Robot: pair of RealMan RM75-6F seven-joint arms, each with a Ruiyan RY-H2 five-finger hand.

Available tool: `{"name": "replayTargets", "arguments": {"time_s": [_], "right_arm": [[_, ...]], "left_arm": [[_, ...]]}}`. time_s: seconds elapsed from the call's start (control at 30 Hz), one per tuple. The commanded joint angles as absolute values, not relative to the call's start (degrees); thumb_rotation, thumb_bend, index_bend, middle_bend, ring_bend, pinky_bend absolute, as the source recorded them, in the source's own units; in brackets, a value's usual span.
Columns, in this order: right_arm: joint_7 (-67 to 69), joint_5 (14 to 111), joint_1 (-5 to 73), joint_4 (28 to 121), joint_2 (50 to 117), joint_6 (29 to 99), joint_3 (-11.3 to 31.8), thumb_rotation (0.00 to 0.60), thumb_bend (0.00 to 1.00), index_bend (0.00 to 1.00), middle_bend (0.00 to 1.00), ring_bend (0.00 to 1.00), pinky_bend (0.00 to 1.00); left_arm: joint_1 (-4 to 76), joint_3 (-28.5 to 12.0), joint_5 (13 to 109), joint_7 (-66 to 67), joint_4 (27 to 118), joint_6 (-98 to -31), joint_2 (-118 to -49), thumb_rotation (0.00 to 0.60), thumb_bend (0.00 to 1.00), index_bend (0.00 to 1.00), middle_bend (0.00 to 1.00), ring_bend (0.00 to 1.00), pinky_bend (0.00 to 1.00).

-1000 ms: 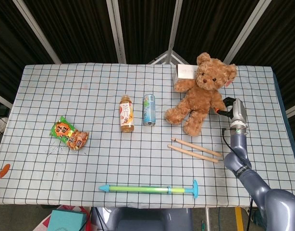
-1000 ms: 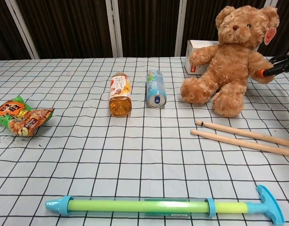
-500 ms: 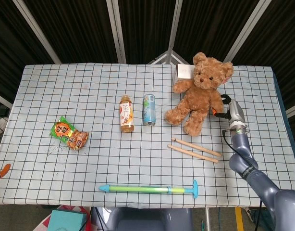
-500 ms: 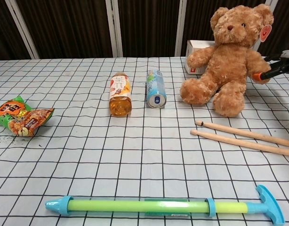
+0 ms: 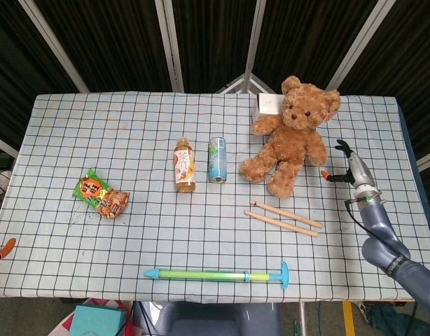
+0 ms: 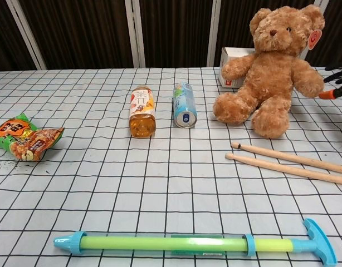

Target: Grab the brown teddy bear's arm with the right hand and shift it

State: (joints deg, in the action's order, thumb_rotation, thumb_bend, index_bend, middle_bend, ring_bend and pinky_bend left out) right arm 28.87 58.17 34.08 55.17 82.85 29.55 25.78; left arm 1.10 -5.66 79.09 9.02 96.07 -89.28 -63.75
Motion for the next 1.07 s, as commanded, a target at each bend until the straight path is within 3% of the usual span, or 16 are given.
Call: {"name": "replayTargets", "arguments": {"time_s": [0.03,0.17,0.43,0.6,0.8,1.07], "right_arm": [[29.4,58.8,28.9,61.6,77.1,32.9,24.3,0.6,0.29,0.0,0.13,0.04,0.0],[29.3,61.9,23.0,70.5,71.4,38.6,22.0,0.6,0.29,0.0,0.13,0.04,0.0],[14.9,77.7,9.1,90.1,61.3,59.9,10.5,0.6,0.29,0.0,0.13,0.04,0.0],[1.7,83.9,4.4,89.5,64.7,73.0,7.1,0.6,0.29,0.0,0.13,0.04,0.0],[-4.7,90.0,2.7,85.1,68.0,82.8,6.2,0.6,0.29,0.01,0.13,0.04,0.0],[-7.7,91.2,2.4,84.9,68.3,84.7,5.2,0.6,0.29,0.01,0.13,0.04,0.0]], "left_arm": [[1.0,-5.5,79.5,8.4,96.2,-89.4,-63.5,0.6,0.31,0.17,0.0,0.0,0.12],[0.8,-5.0,80.1,7.7,96.4,-89.3,-63.1,0.6,0.31,0.17,0.0,0.0,0.12],[0.6,-4.2,81.8,5.8,96.6,-89.4,-62.2,0.6,0.31,0.17,0.0,0.0,0.12],[0.3,-4.0,82.4,3.7,96.4,-89.8,-61.5,0.6,0.31,0.17,0.0,0.0,0.12],[0.0,-4.3,82.1,1.9,96.0,-90.0,-61.0,0.6,0.31,0.17,0.0,0.0,0.12],[0.0,-4.4,82.7,1.7,95.8,-90.5,-61.0,0.6,0.31,0.17,0.0,0.0,0.12]]}}
